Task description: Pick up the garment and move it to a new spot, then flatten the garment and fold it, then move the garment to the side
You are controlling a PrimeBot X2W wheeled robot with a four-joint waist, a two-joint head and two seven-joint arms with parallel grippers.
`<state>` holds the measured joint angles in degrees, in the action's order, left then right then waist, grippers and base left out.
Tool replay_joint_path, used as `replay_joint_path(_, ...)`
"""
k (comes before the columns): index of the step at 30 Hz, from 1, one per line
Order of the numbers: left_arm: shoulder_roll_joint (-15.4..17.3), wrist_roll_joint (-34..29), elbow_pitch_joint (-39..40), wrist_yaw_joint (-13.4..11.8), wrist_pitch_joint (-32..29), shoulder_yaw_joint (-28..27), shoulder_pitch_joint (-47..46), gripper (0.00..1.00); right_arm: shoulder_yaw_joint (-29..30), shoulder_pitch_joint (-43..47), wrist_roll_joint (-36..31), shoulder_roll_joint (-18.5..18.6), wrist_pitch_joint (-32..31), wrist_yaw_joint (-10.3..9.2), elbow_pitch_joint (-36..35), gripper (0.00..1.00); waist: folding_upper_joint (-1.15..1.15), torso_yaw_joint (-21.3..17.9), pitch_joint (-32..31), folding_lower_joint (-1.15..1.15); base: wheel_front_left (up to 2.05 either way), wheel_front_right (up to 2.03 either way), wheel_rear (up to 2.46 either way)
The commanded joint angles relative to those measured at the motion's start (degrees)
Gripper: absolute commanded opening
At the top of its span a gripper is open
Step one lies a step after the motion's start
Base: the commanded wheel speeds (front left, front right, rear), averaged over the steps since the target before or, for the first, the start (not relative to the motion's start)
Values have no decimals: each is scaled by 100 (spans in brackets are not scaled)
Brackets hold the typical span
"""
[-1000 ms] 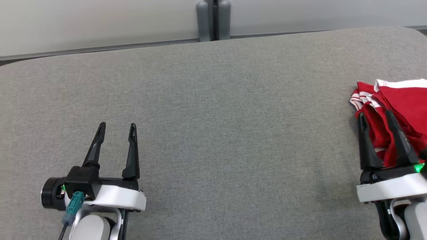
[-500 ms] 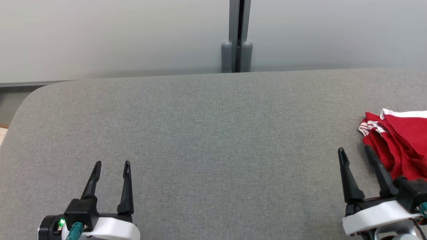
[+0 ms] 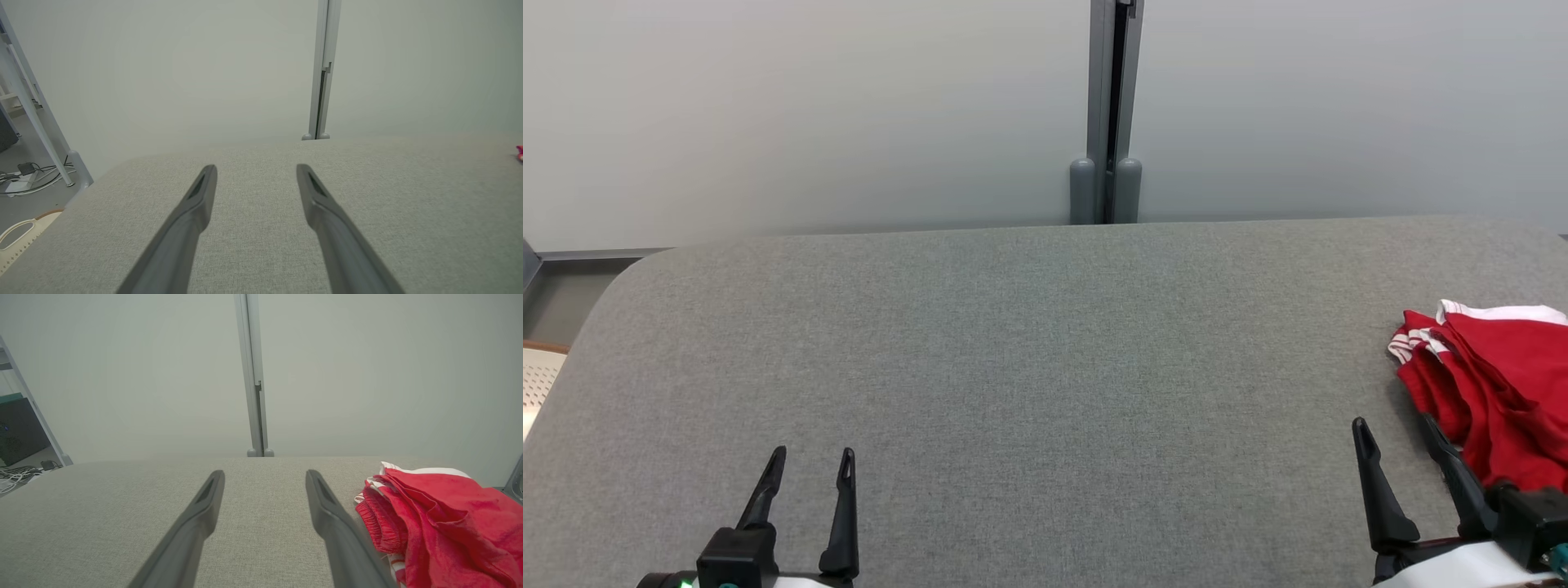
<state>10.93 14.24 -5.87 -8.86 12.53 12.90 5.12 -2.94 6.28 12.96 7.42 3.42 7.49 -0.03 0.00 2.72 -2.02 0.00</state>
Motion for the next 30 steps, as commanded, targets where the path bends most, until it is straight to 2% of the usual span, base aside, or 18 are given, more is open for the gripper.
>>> replay_joint_path(1,46,24,24,-34,-11,5,57,100,25,77,-49,-4,-37,0,-47,100,0,1,-28,0,0,0,0)
replay_joint_path(30,174,86,-46,-123,-160,102,61,100,149,155,-107,-145,-232,0,-63,100,0,-12,-155,0,0,0,0)
